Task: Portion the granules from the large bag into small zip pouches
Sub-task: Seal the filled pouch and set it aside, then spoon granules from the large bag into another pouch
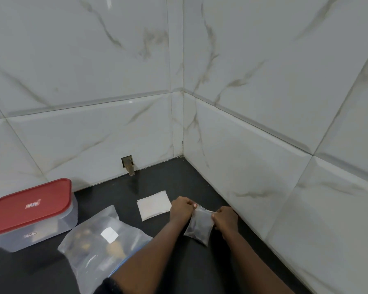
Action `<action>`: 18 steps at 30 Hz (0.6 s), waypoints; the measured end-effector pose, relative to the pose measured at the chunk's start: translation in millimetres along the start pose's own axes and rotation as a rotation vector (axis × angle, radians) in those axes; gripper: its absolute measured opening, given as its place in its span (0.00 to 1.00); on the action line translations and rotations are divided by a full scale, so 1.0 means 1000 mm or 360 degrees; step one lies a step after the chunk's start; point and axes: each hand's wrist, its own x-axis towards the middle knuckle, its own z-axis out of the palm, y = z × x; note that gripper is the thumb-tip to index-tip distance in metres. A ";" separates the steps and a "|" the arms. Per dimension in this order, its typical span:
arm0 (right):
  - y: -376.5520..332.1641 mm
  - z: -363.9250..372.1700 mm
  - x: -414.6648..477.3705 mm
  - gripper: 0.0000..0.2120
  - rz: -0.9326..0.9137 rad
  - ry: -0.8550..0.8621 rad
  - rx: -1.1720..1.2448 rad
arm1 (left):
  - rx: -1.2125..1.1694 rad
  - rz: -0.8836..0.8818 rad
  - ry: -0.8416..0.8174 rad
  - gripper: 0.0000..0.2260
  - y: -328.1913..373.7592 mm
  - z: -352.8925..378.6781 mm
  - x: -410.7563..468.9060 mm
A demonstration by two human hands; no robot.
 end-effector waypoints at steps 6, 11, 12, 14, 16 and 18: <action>-0.035 0.012 -0.002 0.13 -0.0103 0.0176 -0.0630 | 0.0105 0.0058 0.0182 0.14 -0.011 -0.034 0.020; -0.075 0.063 -0.009 0.15 -0.0536 -0.0135 -0.0457 | 0.0192 -0.0110 0.0420 0.21 -0.036 -0.077 0.038; -0.080 0.072 -0.012 0.17 -0.0527 -0.0209 -0.0423 | 0.0216 -0.0165 0.0434 0.21 -0.041 -0.082 0.038; -0.085 0.085 -0.016 0.21 -0.0487 -0.0272 -0.0428 | 0.0233 -0.0287 0.0437 0.21 -0.051 -0.088 0.037; -0.086 0.093 -0.016 0.18 -0.0428 -0.0224 -0.0459 | 0.0172 -0.0357 0.0424 0.21 -0.057 -0.091 0.034; -0.086 0.094 -0.012 0.13 -0.0347 -0.0128 -0.0419 | 0.0093 -0.0355 0.0398 0.22 -0.058 -0.090 0.030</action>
